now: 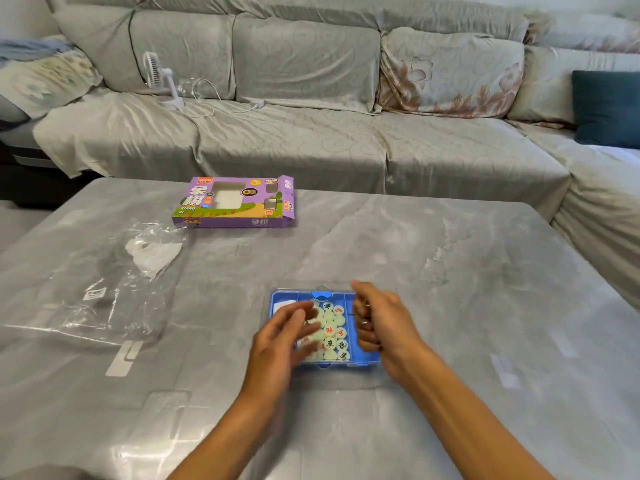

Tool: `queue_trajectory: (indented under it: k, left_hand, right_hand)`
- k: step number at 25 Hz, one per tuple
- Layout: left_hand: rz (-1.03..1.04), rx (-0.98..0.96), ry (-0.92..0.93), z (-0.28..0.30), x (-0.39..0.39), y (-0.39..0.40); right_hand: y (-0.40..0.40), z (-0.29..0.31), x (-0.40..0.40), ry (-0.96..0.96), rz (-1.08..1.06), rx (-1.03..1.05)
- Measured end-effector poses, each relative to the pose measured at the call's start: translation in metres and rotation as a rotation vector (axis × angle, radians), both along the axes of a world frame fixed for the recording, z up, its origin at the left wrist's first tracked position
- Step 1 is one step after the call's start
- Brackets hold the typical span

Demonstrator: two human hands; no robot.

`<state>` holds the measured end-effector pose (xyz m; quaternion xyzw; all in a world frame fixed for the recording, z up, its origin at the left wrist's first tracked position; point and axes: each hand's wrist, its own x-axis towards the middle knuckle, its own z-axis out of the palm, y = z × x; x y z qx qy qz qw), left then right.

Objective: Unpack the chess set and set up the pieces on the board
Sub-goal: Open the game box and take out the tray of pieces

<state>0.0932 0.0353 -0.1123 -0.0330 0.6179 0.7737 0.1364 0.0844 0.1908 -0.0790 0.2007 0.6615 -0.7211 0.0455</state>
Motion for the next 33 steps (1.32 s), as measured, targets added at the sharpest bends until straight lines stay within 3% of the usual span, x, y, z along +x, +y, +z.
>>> queue_trajectory:
  k: [2,5,8,13,17,23,26,28,33]
  left_hand:
    - [-0.084,0.383,-0.334,0.006,0.000,0.004]
    - [-0.028,0.561,-0.499,0.001,-0.010,-0.012]
    - [0.098,0.545,-0.481,-0.007,-0.018,-0.020]
    - [0.234,0.378,-0.461,-0.009,-0.028,-0.026]
    - [0.307,0.338,-0.420,-0.013,-0.037,-0.039]
    - [0.454,0.389,-0.451,-0.022,-0.042,-0.048]
    - [0.464,0.395,-0.468,-0.025,-0.045,-0.050]
    - [0.460,0.384,-0.473,-0.026,-0.046,-0.050]
    - [0.415,0.313,-0.486,-0.027,-0.046,-0.052]
  right_hand:
    - [-0.038,-0.003,-0.004,0.035,0.129,0.251]
    - [-0.066,-0.012,-0.007,0.073,0.338,0.549]
    - [-0.068,-0.008,-0.004,0.162,0.404,0.596]
    - [-0.028,-0.013,-0.024,0.304,0.087,0.814]
    - [-0.017,-0.040,-0.018,0.277,0.297,0.942]
    - [-0.066,-0.062,-0.042,0.355,0.552,1.202]
    - [-0.076,-0.063,-0.055,0.322,0.562,1.329]
    - [-0.080,-0.060,-0.057,0.286,0.509,1.338]
    - [-0.077,-0.051,-0.064,0.029,0.326,1.041]
